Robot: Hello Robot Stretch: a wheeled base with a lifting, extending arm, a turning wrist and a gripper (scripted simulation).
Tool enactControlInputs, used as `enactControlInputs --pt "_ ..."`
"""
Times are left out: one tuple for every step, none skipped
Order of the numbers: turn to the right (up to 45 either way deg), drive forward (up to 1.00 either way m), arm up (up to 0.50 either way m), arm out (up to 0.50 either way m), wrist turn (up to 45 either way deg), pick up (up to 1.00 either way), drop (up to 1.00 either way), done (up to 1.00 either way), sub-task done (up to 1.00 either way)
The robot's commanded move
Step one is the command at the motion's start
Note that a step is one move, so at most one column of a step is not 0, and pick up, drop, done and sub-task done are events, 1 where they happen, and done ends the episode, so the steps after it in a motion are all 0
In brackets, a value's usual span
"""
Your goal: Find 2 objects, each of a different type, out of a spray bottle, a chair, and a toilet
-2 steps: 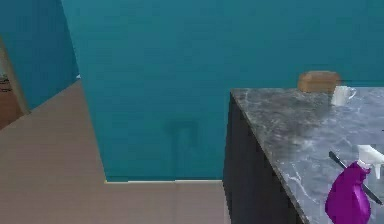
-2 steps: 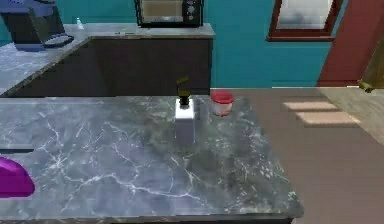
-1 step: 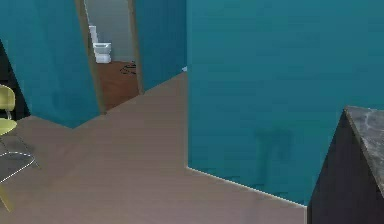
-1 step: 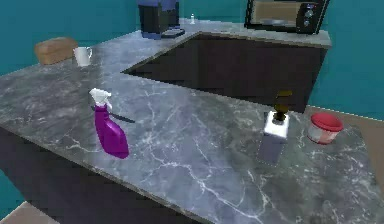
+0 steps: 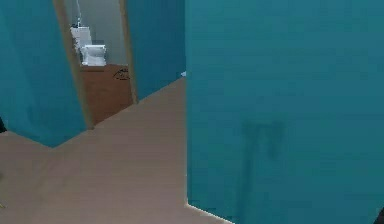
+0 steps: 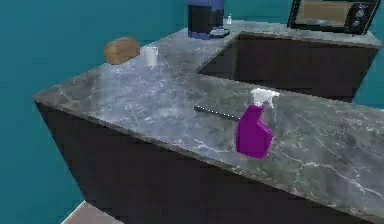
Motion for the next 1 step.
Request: enactControlInputs --pt "45.0 0.0 0.0 0.0 0.0 0.0 0.0 0.0 0.0"
